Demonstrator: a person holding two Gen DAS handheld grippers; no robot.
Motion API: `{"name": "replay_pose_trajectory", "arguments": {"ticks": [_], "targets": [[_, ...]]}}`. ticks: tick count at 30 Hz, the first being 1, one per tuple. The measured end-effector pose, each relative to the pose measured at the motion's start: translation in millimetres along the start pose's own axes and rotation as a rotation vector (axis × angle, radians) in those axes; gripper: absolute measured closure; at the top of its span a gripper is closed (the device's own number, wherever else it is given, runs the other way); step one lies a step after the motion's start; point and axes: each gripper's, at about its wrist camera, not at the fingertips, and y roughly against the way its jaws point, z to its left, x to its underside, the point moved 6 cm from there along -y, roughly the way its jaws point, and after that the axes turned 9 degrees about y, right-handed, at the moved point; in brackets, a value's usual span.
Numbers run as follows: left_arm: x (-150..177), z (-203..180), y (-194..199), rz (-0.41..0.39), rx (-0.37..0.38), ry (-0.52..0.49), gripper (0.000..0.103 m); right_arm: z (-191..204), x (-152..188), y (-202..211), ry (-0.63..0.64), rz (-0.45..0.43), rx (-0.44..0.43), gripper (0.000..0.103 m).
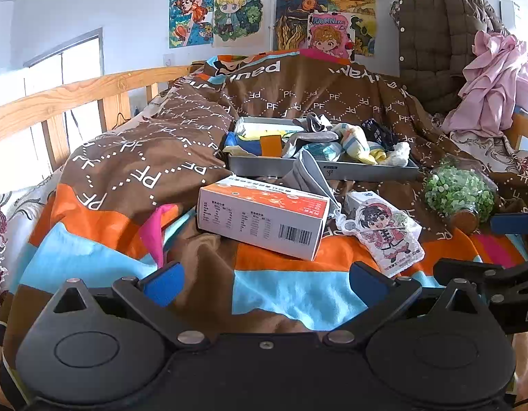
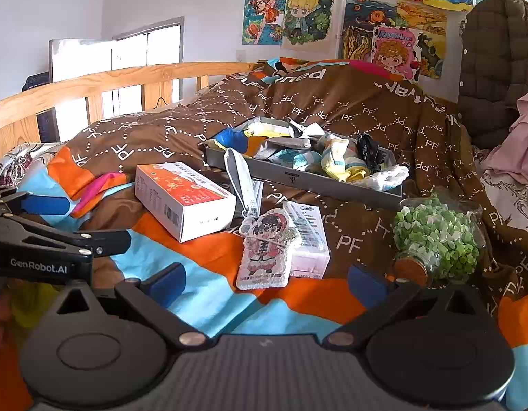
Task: Organize soft objects
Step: 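Grasp the white paper packet with the left tool while the right tool grasps the cartoon sticker card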
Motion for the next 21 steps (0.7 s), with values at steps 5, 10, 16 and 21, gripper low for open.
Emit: {"name": "replay_pose_trajectory", "arguments": {"ticks": [5, 10, 16, 21], "targets": [[-6.4, 1.7, 0.8, -0.03, -0.015, -0.007, 0.001, -2.9, -1.8, -6.0, -0.031, 0.005, -0.012, 0.0], [-17.3, -2.2, 1.6, -0.076, -0.015, -0.041, 0.001, -1.4, -7.0, -17.4, -0.023, -0.002, -0.031, 0.0], [-42.9, -11.5, -10.3, -0.113, 0.006, -0.051, 0.001, -21.2, -11.5, -37.4, -0.09, 0.001, -0.042, 0.0], [-65.4, -24.2, -34.3, -0.099, 0.048, -0.034, 0.001, -42.7, -6.6, -57.9, -0.193, 0.034, -0.075, 0.001]]}}
